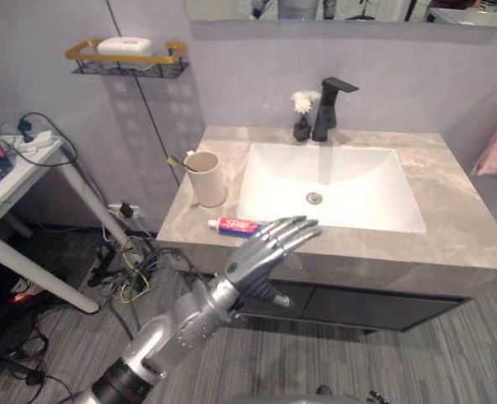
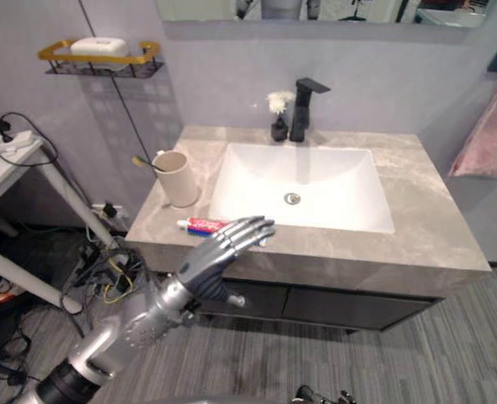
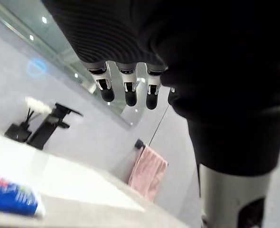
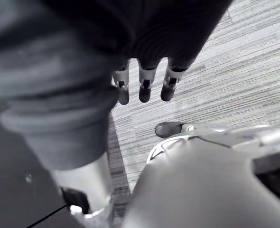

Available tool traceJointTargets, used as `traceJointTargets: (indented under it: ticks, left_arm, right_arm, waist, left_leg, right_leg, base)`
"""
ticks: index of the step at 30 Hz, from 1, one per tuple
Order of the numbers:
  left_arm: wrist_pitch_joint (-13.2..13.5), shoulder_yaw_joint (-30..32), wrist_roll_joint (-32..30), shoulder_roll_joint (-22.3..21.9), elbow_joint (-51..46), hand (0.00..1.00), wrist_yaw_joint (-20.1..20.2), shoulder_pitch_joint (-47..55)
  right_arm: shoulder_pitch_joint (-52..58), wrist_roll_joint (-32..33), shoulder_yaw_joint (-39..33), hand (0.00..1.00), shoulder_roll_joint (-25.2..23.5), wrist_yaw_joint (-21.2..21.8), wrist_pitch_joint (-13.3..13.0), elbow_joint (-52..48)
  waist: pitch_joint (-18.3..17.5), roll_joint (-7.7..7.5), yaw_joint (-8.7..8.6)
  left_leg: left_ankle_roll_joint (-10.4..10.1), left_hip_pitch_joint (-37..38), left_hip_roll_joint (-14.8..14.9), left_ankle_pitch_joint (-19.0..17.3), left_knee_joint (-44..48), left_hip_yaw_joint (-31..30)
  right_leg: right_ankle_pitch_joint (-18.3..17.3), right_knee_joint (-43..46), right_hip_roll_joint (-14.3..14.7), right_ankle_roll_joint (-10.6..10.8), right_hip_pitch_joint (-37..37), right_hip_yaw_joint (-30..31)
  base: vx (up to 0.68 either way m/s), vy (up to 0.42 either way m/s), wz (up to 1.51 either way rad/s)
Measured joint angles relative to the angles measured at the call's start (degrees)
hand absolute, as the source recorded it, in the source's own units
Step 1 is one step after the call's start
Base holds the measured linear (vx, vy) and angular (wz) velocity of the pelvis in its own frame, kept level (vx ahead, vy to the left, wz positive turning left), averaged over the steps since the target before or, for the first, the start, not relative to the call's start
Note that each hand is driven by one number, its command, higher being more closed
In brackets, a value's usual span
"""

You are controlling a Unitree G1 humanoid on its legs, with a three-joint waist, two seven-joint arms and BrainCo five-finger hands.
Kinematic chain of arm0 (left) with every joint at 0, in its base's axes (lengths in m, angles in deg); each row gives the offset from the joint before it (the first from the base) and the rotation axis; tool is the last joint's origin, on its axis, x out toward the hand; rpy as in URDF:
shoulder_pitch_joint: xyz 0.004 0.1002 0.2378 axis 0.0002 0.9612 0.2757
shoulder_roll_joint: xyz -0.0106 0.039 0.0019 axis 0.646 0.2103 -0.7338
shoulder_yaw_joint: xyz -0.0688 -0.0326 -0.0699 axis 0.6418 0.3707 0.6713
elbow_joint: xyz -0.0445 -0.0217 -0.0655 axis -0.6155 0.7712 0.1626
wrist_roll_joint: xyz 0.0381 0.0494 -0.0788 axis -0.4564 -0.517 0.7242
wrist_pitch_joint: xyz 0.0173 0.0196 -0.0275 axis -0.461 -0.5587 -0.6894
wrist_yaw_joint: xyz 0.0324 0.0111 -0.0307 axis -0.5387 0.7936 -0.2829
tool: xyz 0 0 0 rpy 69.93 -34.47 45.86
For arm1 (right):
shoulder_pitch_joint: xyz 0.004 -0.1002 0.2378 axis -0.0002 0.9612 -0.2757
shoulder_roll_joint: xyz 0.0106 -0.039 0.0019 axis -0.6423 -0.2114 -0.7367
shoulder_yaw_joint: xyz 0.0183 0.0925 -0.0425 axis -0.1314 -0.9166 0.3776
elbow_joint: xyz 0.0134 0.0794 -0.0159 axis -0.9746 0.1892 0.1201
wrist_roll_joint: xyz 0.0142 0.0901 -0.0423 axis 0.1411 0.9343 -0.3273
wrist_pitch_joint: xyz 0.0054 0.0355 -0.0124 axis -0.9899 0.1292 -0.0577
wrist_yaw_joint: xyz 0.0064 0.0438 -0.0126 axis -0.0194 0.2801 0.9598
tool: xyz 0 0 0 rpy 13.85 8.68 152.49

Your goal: Organize washtable

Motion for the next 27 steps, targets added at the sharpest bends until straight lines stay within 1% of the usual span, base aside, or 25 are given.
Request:
traceJointTargets:
  ticks: [2,4,8,17,21,23,27]
  left_arm:
    - [-0.04,-1.65,-0.43,-0.05,2.82,0.0,1.02,-1.89]
    - [-0.12,-1.69,-0.45,-0.08,4.02,0.0,1.56,-2.1]
    - [-0.31,-3.79,-2.37,-0.17,8.29,0.0,2.13,-4.43]
    - [-1.85,-3.71,-4.52,-0.24,12.14,0.0,2.13,-5.82]
    - [-2.74,-2.55,-5.72,-0.3,12.14,0.0,1.78,-5.77]
    - [-2.84,-0.69,-6.72,-0.67,12.13,0.0,1.57,-5.73]
    - [-3.51,1.72,-6.78,-1.47,11.89,0.0,-0.31,-5.63]
  right_arm:
    - [-0.25,0.0,-0.04,0.0,0.08,-0.02,0.06,-0.24]
    - [-0.85,0.0,-0.09,0.0,0.11,-0.04,0.07,-0.37]
    - [-1.29,0.0,-0.14,0.0,0.1,-0.08,0.16,-1.26]
    - [-1.43,0.01,-0.99,0.0,0.08,-0.13,0.16,-2.2]
    - [-1.43,0.01,-1.08,0.0,0.09,-0.13,0.16,-2.41]
    - [-1.46,0.01,-1.06,0.0,0.08,-0.13,0.16,-2.49]
    - [-1.43,0.01,-1.05,0.0,0.08,-0.12,0.18,-2.5]
  waist:
    - [0.7,0.05,-0.7]
    - [1.31,0.14,-1.16]
    - [1.69,0.47,-1.39]
    - [1.72,0.52,-1.91]
    - [2.01,0.69,-1.94]
    - [2.37,0.97,-1.92]
    - [2.58,1.32,-1.92]
  left_leg:
    - [0.0,0.5,-0.01,0.0,-0.22,0.11]
    - [0.0,0.79,-0.01,0.0,-0.61,0.67]
    - [0.08,0.83,-0.03,-0.29,-0.98,2.36]
    - [0.34,1.19,-0.02,-1.03,-0.92,3.05]
    - [0.32,1.94,0.03,-1.31,-0.94,3.5]
    - [0.33,2.02,0.01,-1.34,-0.94,3.75]
    - [0.32,2.03,0.13,-1.34,-0.96,3.87]
  right_leg:
    - [0.0,-0.02,0.01,0.01,-0.12,0.05]
    - [0.0,-0.02,0.06,0.02,-0.35,0.32]
    - [0.09,-0.04,0.1,0.16,-1.46,1.52]
    - [0.17,-0.08,-0.13,0.27,-1.5,1.77]
    - [0.17,-0.1,-0.09,0.28,-0.97,1.94]
    - [0.19,-0.1,-0.12,0.3,-1.03,2.17]
    - [0.19,-0.1,0.01,0.31,-1.12,2.3]
  base:
    - [0.03,0.018,-0.03]
    - [0.03,0.016,-0.15]
    - [0.02,0.016,-0.18]
    - [0.01,0.005,-0.03]
    - [-0.01,-0.005,-0.05]
    - [-0.03,-0.011,-0.07]
    - [0.0,0.0,0.0]
